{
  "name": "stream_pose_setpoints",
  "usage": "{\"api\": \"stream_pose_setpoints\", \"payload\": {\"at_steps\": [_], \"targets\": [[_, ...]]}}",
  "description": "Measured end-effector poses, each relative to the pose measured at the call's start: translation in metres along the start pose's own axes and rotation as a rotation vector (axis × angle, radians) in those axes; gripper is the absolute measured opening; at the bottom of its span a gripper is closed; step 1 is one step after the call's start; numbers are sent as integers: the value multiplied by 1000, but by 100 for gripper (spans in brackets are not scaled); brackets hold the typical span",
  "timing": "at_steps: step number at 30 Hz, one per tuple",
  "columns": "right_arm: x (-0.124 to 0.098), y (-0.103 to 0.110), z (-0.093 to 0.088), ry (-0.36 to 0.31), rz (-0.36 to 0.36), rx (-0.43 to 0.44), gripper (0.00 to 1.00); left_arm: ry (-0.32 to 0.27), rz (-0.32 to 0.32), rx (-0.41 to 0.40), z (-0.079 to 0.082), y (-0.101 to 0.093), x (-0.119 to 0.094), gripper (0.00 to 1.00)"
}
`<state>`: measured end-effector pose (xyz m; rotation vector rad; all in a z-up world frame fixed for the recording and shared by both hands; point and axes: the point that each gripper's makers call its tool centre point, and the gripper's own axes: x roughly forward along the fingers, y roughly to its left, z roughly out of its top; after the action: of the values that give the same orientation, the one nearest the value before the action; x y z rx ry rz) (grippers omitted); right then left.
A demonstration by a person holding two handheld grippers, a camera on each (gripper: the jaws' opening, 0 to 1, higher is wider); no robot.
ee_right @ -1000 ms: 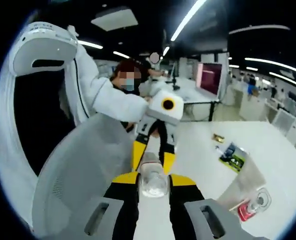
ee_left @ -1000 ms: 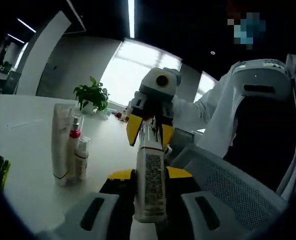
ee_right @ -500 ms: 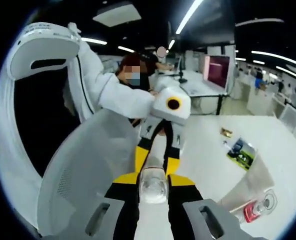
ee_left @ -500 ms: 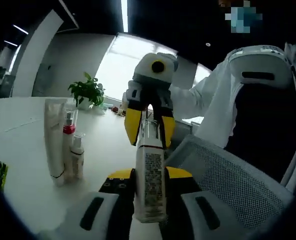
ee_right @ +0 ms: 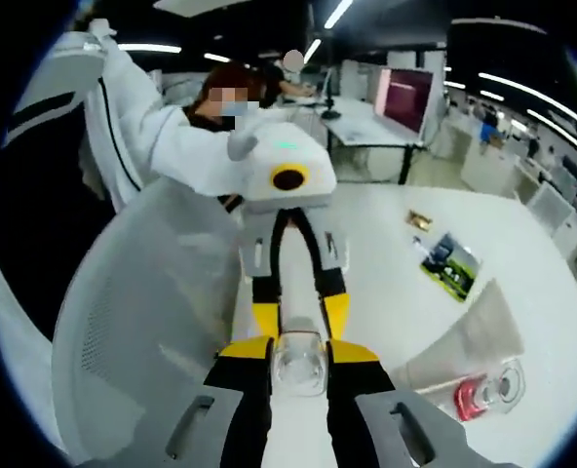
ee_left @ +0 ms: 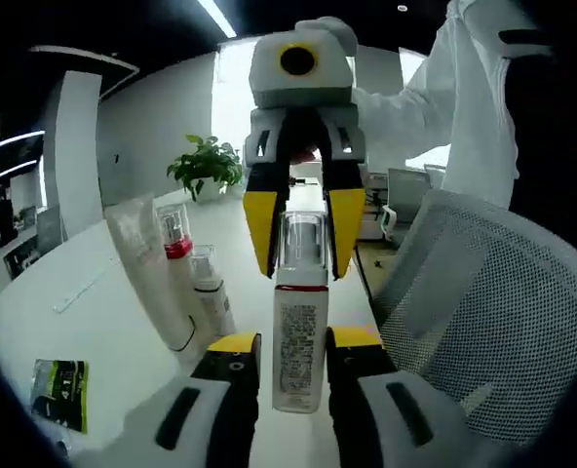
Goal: Arrange the skincare products in the storage area until every visible bottle or jar stands upright without overlapping.
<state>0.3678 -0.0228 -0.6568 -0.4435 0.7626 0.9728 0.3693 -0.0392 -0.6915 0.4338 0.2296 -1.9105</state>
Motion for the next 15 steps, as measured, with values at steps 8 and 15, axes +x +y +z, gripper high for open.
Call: {"api": "stream_pose_setpoints", "payload": {"at_steps": [8,15], "targets": [[6,-13,-13,120,-31,-25,12,83,62,68,-8,5,8,22],[7,-20,-18,219,-7,-90,12,129,75,121,-10,13,17,21]]}}
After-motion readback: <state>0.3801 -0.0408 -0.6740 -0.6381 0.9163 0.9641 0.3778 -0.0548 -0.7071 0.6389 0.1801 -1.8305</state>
